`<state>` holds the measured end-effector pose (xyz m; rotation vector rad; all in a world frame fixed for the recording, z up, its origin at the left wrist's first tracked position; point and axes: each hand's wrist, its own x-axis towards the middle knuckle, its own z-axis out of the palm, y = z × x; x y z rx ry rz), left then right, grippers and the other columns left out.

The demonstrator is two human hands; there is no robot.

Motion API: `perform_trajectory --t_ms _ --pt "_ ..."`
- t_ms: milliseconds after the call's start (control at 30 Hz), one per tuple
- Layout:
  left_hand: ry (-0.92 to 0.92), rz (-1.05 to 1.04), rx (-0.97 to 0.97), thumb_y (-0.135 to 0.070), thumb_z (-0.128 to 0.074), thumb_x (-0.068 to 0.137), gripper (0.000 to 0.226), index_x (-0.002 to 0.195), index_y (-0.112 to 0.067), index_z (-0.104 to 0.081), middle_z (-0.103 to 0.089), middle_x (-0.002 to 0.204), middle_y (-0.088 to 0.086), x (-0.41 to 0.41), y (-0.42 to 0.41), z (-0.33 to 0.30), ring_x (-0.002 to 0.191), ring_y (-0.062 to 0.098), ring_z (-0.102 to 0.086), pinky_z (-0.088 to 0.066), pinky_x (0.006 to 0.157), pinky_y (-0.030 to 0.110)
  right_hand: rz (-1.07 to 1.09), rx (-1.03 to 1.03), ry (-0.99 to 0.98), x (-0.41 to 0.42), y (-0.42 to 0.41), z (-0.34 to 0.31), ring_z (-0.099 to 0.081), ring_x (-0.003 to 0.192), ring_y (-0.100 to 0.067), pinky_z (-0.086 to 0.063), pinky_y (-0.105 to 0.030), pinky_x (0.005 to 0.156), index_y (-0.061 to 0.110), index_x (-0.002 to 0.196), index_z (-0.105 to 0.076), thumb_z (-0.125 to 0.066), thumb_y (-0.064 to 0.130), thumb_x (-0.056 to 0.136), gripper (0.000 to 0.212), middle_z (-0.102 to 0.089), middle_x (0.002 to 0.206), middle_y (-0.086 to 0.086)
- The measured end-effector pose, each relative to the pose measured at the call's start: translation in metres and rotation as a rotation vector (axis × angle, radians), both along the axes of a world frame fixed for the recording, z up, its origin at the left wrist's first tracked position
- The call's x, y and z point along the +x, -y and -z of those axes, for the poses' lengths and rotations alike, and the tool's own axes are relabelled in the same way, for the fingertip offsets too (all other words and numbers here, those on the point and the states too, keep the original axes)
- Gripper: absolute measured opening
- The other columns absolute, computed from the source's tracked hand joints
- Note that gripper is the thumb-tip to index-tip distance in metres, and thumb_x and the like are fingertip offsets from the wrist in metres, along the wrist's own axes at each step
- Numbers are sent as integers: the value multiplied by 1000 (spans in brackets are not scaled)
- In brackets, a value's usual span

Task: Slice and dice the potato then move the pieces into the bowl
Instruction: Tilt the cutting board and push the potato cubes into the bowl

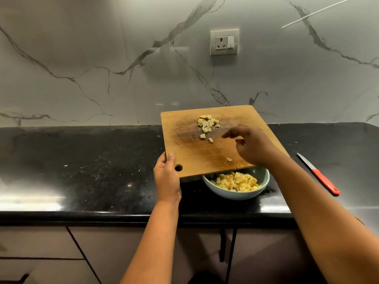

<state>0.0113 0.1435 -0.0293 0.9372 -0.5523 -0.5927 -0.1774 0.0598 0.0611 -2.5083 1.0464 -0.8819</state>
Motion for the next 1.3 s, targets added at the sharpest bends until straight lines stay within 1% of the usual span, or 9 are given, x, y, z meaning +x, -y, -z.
perform_trajectory --t_ms 67,200,267,333,500,700,967,1133,1300 --pt "-2 -4 0 -16 -44 104 27 115 -8 -67 -68 99 3 0 1 0 83 13 -59 -49 65 22 53 -43 -46 21 17 -8 -52 119 -19 -43 -26 97 20 130 -57 -58 11 93 38 -54 132 0" --pt "-15 -3 2 -16 -45 104 25 114 -9 -67 -67 102 7 0 2 0 85 18 -56 -48 66 24 155 34 -194 69 37 -12 -33 138 -30 -33 -43 111 15 151 -25 -58 65 82 92 -31 153 -9" --pt "-32 3 -8 -17 -46 103 24 113 -10 -67 -66 101 8 0 1 0 86 21 -56 -49 69 29 220 -38 -275 83 38 -7 -34 133 -31 -33 -44 110 13 148 -31 -54 76 76 98 -35 147 -11" --pt "-34 -1 -16 -17 -46 103 23 111 -11 -67 -66 102 9 0 2 1 88 23 -57 -49 73 33 270 -139 -265 90 35 0 -40 124 -29 -37 -39 104 8 137 -45 -53 70 82 83 -43 135 -12" --pt "-5 -3 -30 -16 -46 103 23 108 -12 -68 -66 101 10 1 3 3 91 26 -56 -47 78 39 201 -238 -97 88 19 12 -44 116 -28 -40 -33 98 3 120 -58 -50 26 99 32 -52 124 -15" --pt "-9 -7 -21 -15 -46 103 24 105 -14 -69 -66 98 6 1 4 3 89 24 -54 -46 77 38 -10 -146 -105 43 -2 21 -57 94 -18 -48 -26 78 11 106 -70 -56 19 96 19 -58 104 0" --pt "11 14 -24 -17 -45 103 25 105 -15 -69 -67 100 6 1 2 2 92 23 -57 -46 79 37 -115 -81 -190 -26 -36 43 -64 101 -14 -52 -34 92 15 112 -73 -66 8 89 25 -70 112 0" --pt "16 22 -30 -16 -44 103 24 105 -14 -69 -68 95 2 0 -1 1 85 16 -60 -47 74 32 -77 -44 -75 -46 -42 37 -65 88 -9 -50 -12 78 19 115 -71 -61 2 92 30 -71 102 4" --pt "-1 29 -28 -16 -44 104 25 106 -14 -68 -68 99 5 -1 -1 1 91 21 -59 -47 80 38 -27 -45 -143 -52 -42 32 -64 76 -11 -56 -31 73 14 88 -76 -77 17 81 8 -70 85 3"
